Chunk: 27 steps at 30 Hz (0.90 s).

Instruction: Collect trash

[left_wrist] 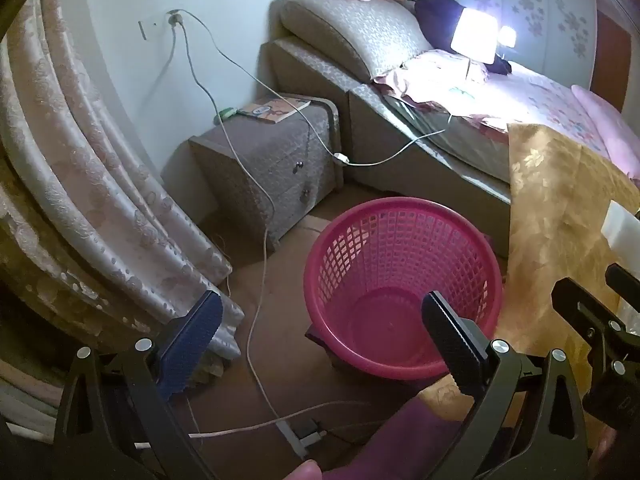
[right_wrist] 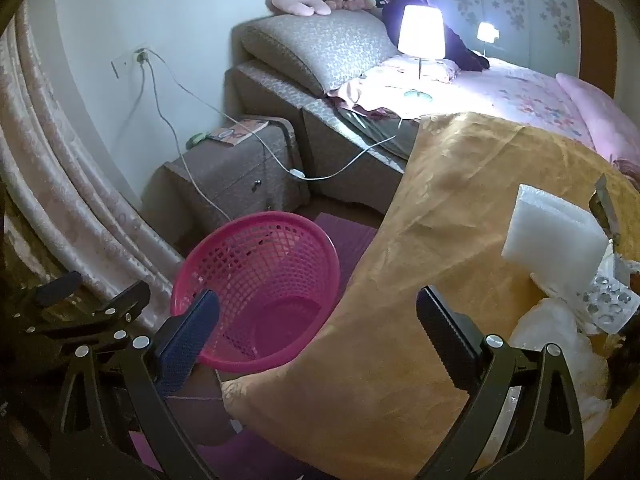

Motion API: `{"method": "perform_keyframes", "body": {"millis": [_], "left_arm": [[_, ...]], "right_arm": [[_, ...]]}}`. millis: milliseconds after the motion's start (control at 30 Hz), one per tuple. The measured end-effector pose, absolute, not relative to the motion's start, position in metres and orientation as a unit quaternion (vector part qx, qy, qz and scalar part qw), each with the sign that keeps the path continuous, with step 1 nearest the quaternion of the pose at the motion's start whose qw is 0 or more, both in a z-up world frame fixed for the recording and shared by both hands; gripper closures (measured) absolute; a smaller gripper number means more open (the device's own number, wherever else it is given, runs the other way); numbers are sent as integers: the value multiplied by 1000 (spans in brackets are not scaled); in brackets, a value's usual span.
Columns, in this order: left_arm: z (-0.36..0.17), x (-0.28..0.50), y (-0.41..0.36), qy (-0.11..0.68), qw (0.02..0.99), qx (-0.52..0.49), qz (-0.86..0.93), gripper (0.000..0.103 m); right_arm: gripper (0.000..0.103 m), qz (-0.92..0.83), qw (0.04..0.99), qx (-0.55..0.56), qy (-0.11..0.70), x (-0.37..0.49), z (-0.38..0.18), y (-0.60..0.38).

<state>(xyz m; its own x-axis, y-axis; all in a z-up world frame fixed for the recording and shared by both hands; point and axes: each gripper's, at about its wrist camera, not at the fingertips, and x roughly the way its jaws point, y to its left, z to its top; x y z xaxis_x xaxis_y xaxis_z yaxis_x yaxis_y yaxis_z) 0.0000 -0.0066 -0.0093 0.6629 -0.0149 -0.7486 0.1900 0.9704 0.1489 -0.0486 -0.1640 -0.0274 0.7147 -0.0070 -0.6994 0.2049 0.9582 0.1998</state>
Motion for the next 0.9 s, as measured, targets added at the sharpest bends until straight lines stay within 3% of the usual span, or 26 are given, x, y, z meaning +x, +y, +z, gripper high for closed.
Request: {"method": "perform_keyframes", "body": {"millis": [900], "left_arm": [[-14, 0, -7, 417, 900, 111, -58, 6]], "right_arm": [[7, -57, 916, 133, 374, -48, -27, -163]]}}
